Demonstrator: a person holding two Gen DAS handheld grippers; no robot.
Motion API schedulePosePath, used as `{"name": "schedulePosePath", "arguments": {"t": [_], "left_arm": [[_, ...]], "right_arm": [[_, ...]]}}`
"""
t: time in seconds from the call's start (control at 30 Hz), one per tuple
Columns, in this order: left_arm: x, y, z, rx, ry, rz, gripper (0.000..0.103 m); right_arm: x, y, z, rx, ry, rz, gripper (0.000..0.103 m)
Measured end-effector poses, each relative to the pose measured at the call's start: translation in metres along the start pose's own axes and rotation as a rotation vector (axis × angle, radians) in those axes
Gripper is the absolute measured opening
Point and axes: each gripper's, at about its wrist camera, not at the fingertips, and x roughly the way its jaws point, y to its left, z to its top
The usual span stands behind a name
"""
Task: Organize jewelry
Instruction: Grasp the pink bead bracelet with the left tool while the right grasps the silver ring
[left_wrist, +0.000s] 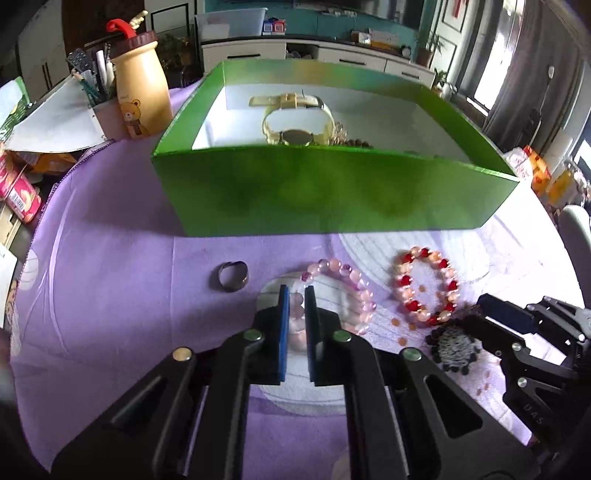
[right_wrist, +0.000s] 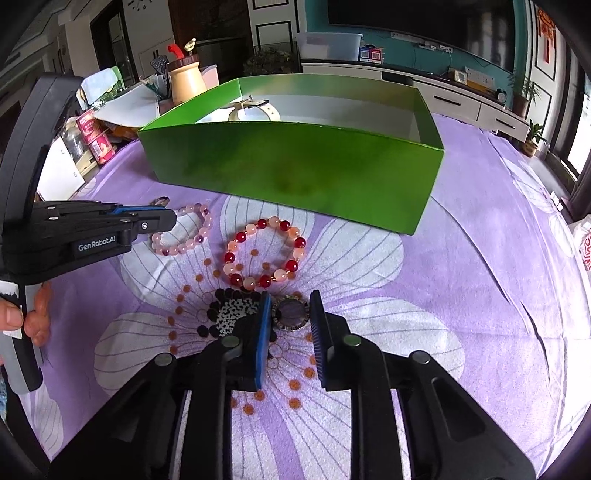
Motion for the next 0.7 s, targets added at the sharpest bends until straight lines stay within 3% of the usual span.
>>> {"name": "schedulePosePath", "arguments": {"t": [0.3, 0.7], "left_arm": [[-0.036, -0.01, 0.004, 0.008, -0.082, -0.043, 0.007], [-0.069, -0.02, 0.011, 0.02, -0.126, -0.064, 0.007]], "right_arm": [[-0.029, -0.008, 0.001, 0.035, -0.057, -0.003, 0.021], [-0.05, -0.006, 0.003, 0.043, -0.091, 0.003, 0.021]]}}
